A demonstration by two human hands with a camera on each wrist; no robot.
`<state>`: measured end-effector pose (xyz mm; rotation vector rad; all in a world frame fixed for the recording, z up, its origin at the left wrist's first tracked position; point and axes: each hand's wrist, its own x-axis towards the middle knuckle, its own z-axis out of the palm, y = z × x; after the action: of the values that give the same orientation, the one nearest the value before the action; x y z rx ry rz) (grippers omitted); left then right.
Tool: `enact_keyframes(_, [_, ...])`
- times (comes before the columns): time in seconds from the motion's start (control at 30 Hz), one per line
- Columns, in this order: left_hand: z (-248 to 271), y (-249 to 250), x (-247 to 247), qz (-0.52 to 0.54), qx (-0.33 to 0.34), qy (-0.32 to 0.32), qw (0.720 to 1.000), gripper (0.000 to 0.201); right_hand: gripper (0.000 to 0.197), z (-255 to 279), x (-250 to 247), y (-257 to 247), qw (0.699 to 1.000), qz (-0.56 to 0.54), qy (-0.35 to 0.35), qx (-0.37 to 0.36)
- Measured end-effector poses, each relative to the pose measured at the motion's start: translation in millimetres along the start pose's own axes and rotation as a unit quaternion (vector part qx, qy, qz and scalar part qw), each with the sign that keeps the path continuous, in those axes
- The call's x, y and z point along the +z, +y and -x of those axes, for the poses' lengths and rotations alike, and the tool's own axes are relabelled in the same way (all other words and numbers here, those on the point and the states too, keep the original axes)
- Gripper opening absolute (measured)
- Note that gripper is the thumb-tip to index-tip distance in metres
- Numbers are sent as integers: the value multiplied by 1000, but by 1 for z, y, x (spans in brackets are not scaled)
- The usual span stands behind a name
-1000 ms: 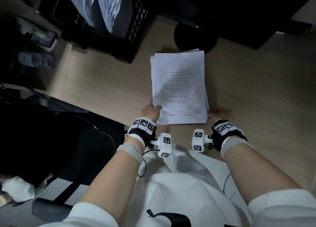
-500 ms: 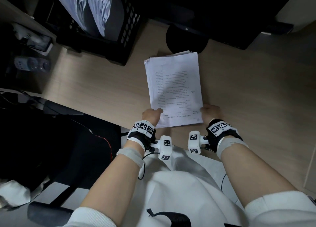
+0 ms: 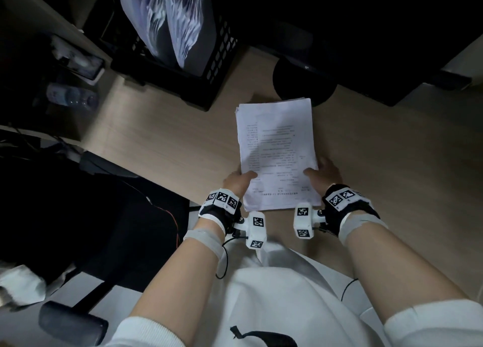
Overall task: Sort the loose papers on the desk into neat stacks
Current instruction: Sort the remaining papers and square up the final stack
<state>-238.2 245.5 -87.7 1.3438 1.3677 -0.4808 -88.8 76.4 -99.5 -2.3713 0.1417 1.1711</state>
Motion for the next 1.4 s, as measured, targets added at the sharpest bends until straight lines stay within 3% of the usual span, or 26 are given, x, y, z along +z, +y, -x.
enact_keyframes(0.1, [-8,10,-14,31,-2,23,999,67,81,-8,-3,-18,998,0,47,33])
enact_keyframes(0.17, [-16,23,-21,66,-4,-3,998,59,86,-21,2,-27,999,-8,28,42])
enact_keyframes(0.23, [-15,38,-22,74,-3,-28,997,36,96,-30,4,-31,998,-39,7,46])
enact_keyframes(0.27, [-17,45,-22,68,-8,-26,997,37,100,-37,6,-33,997,-48,-1,56])
enact_keyframes(0.4, [-57,33,-18,44,-13,-33,998,87,108,-39,17,-53,994,-31,-13,101])
enact_keyframes(0.47, [-76,21,-14,39,-38,-29,998,84,115,-35,22,-59,993,-43,1,114])
enact_keyframes(0.53, [-66,30,-19,56,-33,-39,997,77,87,-28,21,-64,991,-92,10,96])
enact_keyframes(0.6, [-68,32,-22,80,-41,-40,995,83,49,-25,20,-62,990,-122,-7,68])
enact_keyframes(0.63, [-61,37,-25,93,-48,-32,994,88,43,-20,18,-62,990,-131,-21,54])
enact_keyframes(0.77, [-40,49,-28,124,-1,-34,992,61,36,-4,9,-63,985,-169,-37,7])
enact_keyframes(0.9, [-4,76,-36,122,72,-15,990,16,29,17,-12,-81,971,-234,20,-49])
enact_keyframes(1.07, [48,113,-47,238,199,84,947,22,15,34,-50,-108,940,-300,77,-143])
enact_keyframes(1.17, [61,111,-50,240,262,92,930,26,36,35,-51,-103,954,-258,77,-130])
enact_keyframes(1.23, [56,93,-52,208,249,77,943,21,32,40,-43,-90,955,-256,69,-134])
enact_keyframes(1.33, [45,67,-45,119,207,59,969,33,31,54,-32,-73,957,-240,64,-147])
enact_keyframes(1.4, [38,63,-42,113,203,62,971,35,24,55,-29,-69,957,-247,75,-135])
